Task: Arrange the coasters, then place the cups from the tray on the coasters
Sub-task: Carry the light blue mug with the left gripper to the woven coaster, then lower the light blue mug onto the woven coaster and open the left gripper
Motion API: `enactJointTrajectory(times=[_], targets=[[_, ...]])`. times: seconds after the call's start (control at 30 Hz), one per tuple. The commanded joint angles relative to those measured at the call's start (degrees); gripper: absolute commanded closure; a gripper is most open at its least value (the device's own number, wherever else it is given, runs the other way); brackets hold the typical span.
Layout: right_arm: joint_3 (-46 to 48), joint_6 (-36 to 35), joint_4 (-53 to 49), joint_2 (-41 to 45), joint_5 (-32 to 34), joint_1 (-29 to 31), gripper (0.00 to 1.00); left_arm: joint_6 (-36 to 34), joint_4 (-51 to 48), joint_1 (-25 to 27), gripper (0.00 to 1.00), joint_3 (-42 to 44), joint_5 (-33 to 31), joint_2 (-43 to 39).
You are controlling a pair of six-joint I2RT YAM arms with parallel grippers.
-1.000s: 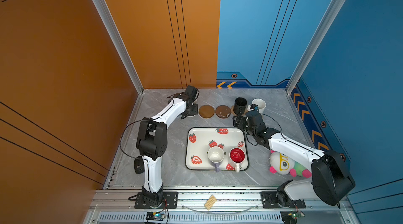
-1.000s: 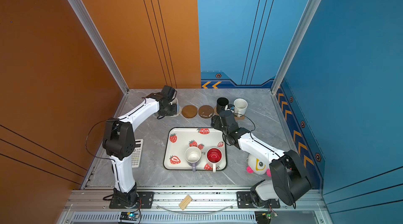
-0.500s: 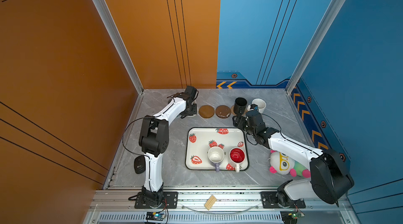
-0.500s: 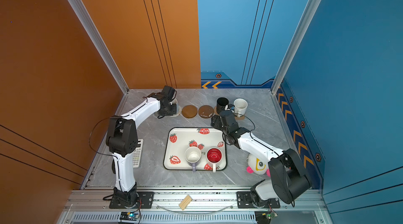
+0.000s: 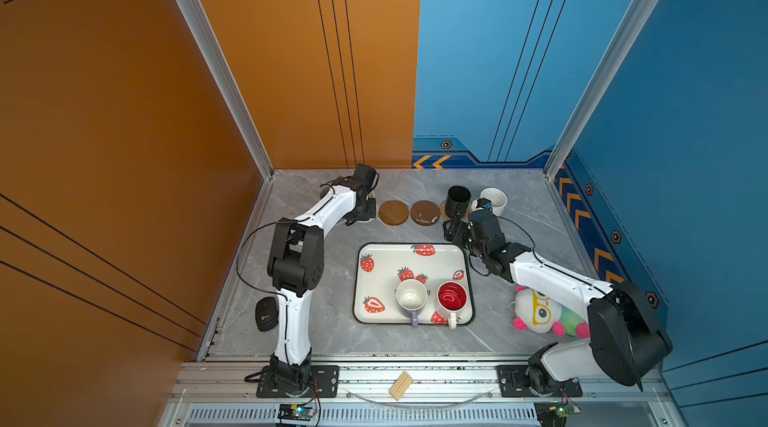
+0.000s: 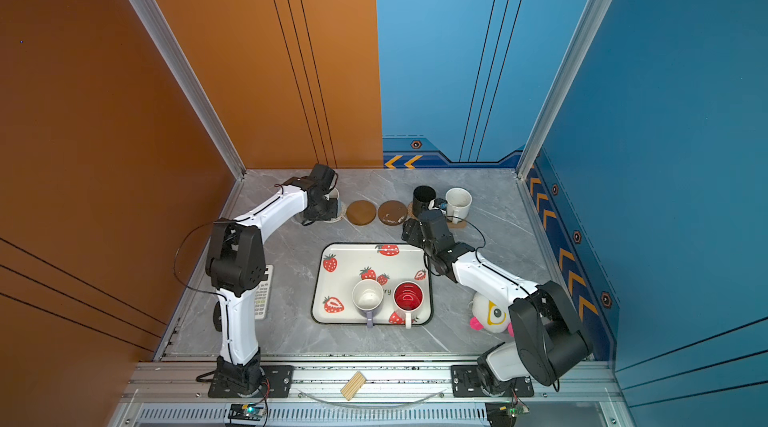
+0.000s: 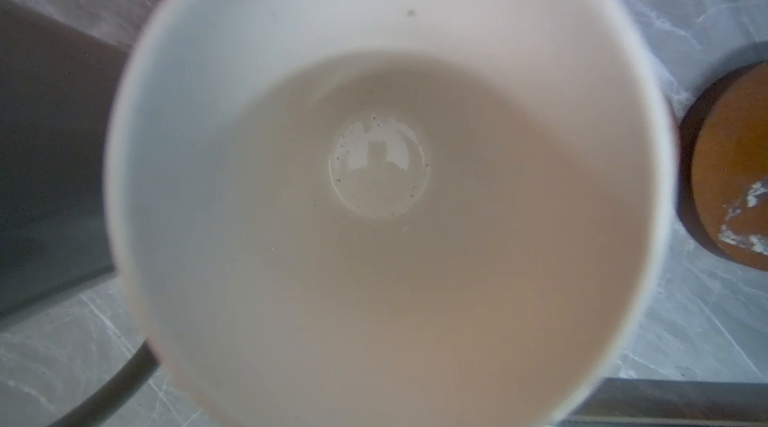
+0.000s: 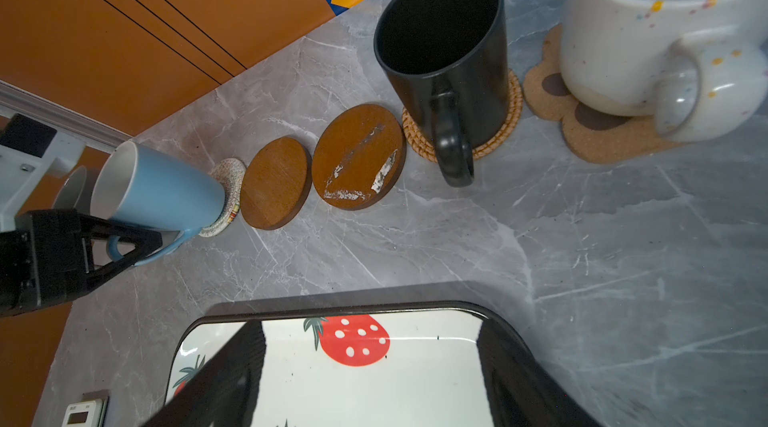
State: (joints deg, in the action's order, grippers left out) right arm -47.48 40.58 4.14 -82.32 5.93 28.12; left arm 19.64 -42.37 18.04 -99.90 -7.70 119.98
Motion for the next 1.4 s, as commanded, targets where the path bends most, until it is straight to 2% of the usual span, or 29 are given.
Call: enactJointTrajectory(times=[0.0,1.37], targets=[[-0.10,0.81,0.78,-0.90,-1.18,-0.35,0.21,-0.83,1.99,-0.55,1.00,-2.67,-2.26,-0.05],[-0.22,0.59,0.34,-1.26,-1.54,-0.70,0.21,-0.83,1.32,-1.12,1.00,-5.19,-1.35,2.98]])
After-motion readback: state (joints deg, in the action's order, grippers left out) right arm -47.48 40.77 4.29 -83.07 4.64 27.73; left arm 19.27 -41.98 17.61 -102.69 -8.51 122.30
